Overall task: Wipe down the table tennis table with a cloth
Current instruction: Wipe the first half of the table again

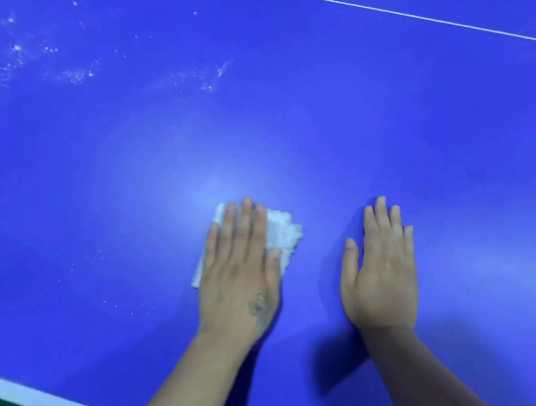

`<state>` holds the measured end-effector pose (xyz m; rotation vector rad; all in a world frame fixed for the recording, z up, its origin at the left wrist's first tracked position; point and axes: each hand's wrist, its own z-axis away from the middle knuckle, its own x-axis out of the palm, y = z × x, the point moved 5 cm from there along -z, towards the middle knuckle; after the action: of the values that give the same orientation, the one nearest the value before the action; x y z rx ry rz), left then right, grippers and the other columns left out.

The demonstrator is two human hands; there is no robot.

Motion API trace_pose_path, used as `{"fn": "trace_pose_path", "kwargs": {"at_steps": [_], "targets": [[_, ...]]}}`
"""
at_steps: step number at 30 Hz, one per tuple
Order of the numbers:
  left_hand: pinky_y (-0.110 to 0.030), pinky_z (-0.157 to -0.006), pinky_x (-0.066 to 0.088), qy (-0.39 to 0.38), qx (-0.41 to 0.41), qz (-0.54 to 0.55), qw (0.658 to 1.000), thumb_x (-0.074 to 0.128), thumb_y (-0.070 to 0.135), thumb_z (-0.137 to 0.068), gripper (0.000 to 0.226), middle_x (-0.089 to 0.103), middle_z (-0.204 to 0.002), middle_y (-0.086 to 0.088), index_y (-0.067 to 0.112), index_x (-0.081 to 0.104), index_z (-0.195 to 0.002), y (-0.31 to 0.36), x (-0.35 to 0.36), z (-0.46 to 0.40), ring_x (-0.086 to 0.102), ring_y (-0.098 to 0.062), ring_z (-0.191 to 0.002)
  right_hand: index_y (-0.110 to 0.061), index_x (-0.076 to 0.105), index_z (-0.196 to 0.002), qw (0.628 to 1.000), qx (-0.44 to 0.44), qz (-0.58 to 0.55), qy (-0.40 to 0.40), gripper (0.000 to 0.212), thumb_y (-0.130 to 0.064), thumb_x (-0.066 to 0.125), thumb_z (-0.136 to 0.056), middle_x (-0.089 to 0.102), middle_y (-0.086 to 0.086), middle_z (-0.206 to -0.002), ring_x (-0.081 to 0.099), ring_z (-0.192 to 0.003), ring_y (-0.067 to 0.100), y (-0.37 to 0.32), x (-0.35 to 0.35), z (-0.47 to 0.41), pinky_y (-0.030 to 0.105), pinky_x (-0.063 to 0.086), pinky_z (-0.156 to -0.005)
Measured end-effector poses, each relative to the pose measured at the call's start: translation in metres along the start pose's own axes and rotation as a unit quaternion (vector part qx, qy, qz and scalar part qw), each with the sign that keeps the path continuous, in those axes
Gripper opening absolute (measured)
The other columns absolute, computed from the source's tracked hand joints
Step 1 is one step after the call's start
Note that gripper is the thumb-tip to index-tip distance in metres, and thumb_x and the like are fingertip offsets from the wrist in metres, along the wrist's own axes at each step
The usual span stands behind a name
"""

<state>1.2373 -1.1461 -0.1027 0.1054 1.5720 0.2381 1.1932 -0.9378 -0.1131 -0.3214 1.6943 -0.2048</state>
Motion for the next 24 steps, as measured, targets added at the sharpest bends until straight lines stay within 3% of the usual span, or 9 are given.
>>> {"fn": "trace_pose_path", "kwargs": {"at_steps": [5, 9, 11, 17, 24], "targets": [[-0.051, -0.135, 0.007, 0.013, -0.112, -0.012, 0.994, 0.019, 0.041, -0.113, 0.067, 0.014, -0.179, -0.012, 0.007, 0.018, -0.170, -0.049, -0.004, -0.053, 0.007, -0.030, -0.167, -0.004, 0.037, -0.162, 1.000, 0.010, 0.008, -0.010, 0.062, -0.031, 0.040, -0.107, 0.027, 0.009, -0.174, 0.017, -0.164, 0.029, 0.000, 0.000, -0.003, 0.051, 0.016, -0.132], [-0.054, -0.134, 0.007, 0.040, -0.130, 0.002, 0.991, 0.021, 0.039, -0.112, 0.068, 0.014, -0.179, -0.015, 0.005, 0.019, -0.170, -0.020, 0.002, -0.108, 0.007, -0.034, -0.166, -0.005, 0.038, -0.162, 1.000, 0.011, 0.013, -0.007, 0.060, -0.029, 0.039, -0.107, 0.027, 0.008, -0.174, 0.018, -0.164, 0.028, 0.001, 0.002, -0.003, 0.051, 0.017, -0.132], [-0.053, -0.134, 0.007, 0.039, -0.101, 0.004, 0.994, 0.022, 0.039, -0.112, 0.067, 0.013, -0.179, -0.014, 0.006, 0.017, -0.170, 0.009, 0.009, -0.116, 0.006, -0.033, -0.167, -0.004, 0.039, -0.162, 1.000, 0.013, 0.015, -0.008, 0.059, -0.026, 0.038, -0.107, 0.027, 0.009, -0.174, 0.018, -0.163, 0.029, 0.002, 0.003, -0.004, 0.051, 0.017, -0.132], [-0.052, -0.134, 0.011, 0.023, 0.038, 0.021, 0.999, 0.028, 0.039, -0.114, 0.066, 0.012, -0.180, -0.011, 0.008, 0.018, -0.171, 0.064, 0.018, -0.039, 0.002, -0.029, -0.167, -0.004, 0.040, -0.161, 1.000, 0.018, 0.020, -0.005, 0.057, -0.026, 0.036, -0.108, 0.029, 0.008, -0.174, 0.019, -0.163, 0.027, -0.001, 0.000, -0.006, 0.050, 0.017, -0.133], [-0.053, -0.134, 0.017, -0.007, -0.015, -0.013, 1.000, 0.030, 0.037, -0.114, 0.064, 0.013, -0.180, -0.008, 0.009, 0.020, -0.171, -0.004, 0.000, 0.058, 0.004, -0.026, -0.167, -0.006, 0.033, -0.164, 0.998, 0.023, 0.055, -0.036, 0.061, -0.031, 0.028, -0.109, 0.021, 0.007, -0.176, 0.013, -0.164, 0.025, -0.001, 0.001, -0.005, 0.047, 0.013, -0.134]]}}
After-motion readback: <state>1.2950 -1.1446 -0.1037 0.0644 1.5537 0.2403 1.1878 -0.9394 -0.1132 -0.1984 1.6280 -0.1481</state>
